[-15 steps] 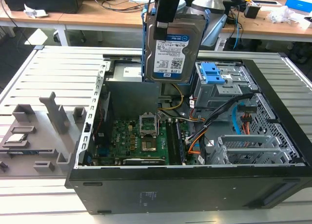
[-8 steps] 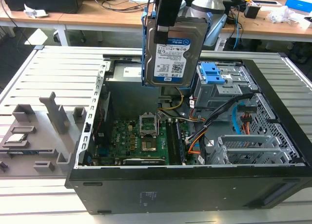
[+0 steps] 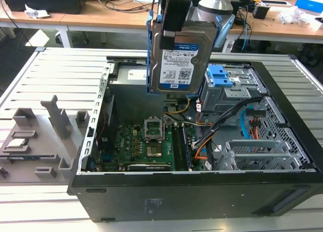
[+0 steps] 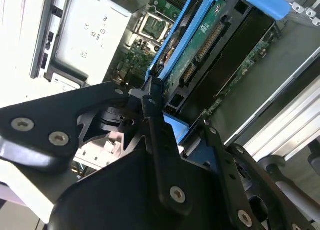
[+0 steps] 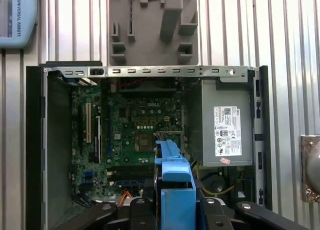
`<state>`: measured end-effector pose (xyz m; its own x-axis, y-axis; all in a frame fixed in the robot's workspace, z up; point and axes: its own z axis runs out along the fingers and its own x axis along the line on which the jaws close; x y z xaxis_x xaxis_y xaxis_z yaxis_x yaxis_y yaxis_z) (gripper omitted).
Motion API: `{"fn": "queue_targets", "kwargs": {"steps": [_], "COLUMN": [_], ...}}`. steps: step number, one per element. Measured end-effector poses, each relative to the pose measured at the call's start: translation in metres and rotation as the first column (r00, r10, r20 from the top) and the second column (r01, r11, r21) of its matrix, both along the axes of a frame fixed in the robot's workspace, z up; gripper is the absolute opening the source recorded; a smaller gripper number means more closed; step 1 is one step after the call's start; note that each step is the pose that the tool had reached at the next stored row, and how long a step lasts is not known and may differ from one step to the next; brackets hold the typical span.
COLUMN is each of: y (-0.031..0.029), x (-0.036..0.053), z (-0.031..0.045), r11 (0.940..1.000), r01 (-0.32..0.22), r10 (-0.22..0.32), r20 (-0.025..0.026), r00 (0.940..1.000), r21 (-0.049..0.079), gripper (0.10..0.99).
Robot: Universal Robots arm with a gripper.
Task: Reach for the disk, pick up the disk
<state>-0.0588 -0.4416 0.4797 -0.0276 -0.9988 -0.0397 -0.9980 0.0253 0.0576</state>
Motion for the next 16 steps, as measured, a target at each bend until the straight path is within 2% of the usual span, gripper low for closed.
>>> {"fn": "queue_targets", "kwargs": {"steps": [16], "y": [-0.0171], "x": [0.0000], "z": [0.0000], "r11": [1.0000], "r01": [0.000], "r10": [0.000], "r20": [0.0000], "r00": [1.0000], "r21": [0.000], "gripper": [0.369]}}
